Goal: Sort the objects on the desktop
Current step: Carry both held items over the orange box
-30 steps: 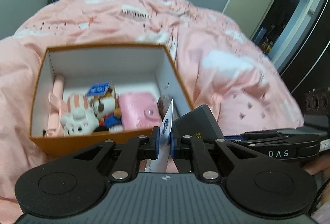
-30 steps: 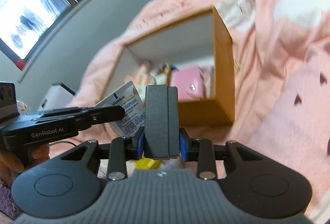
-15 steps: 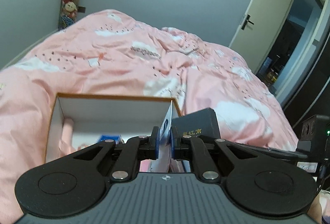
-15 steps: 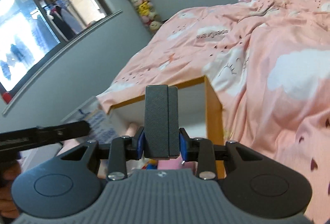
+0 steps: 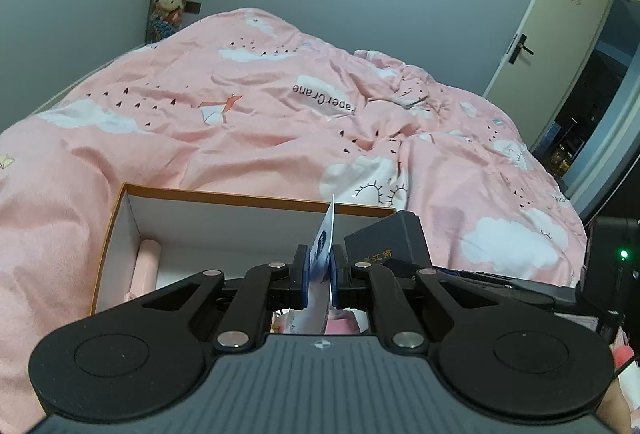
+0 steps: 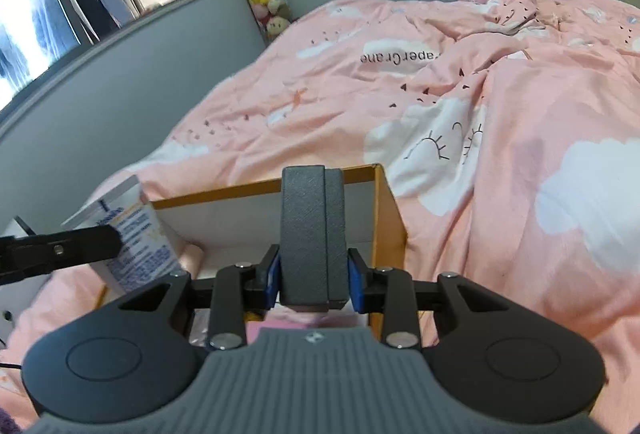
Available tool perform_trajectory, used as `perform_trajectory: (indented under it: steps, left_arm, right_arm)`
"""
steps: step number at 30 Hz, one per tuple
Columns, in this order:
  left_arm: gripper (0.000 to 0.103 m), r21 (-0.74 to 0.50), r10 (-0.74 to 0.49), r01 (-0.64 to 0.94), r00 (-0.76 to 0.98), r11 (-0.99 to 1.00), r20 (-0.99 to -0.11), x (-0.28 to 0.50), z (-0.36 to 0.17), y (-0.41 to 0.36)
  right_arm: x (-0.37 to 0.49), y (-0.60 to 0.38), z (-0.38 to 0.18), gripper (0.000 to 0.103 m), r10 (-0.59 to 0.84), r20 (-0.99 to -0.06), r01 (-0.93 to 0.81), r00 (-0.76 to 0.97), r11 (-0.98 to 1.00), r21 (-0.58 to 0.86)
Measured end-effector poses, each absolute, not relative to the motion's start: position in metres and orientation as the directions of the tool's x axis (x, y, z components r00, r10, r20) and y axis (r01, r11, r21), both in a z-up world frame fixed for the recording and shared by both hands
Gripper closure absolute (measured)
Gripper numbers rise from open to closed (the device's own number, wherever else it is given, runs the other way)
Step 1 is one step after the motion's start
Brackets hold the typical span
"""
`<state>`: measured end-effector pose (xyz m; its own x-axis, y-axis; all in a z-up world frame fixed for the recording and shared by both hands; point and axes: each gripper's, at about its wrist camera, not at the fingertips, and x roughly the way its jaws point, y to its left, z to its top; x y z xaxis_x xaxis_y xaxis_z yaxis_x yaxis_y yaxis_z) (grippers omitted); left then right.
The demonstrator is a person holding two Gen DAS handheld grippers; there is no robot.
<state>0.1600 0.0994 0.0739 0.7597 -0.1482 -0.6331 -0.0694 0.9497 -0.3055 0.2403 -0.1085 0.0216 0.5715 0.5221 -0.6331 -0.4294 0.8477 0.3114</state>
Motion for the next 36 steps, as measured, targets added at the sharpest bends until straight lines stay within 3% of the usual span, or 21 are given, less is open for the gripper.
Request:
perform_trajectory:
  steps: [6,17,22,36]
  left_arm:
    - [0.092,-0.325,-0.162,-0.071,0.754,0.943,-0.636,0.169,0.067,0.107]
    - [0.092,-0.364,-0.178,-0.083,0.759,0.928,-0.626,0.187,0.057,0.12]
    - [0.092,-0.388,-0.185,-0.095,0.759,0.917,-0.624,0.194,0.052,0.127]
    - [0.092,-0.461,-0.23,-0.108,0.754,0.881,-0.615,0.218,0.032,0.13]
  right_arm:
    - [0.256,-0.091,0.013,0.068,0.467,-0.668,-0.432,0.58,0.871,0.234]
    - [0.251,-0.043,0.005,0.068,0.251,-0.728,-0.426,0.638,0.903,-0.062]
    - [0.256,-0.028,-0.008,0.068,0.201,-0.778,-0.452,0.595,0.884,-0.117]
    - [0.257,-0.024,-0.007,0.068,0.174,-0.801,-0.485,0.573,0.86,-0.16]
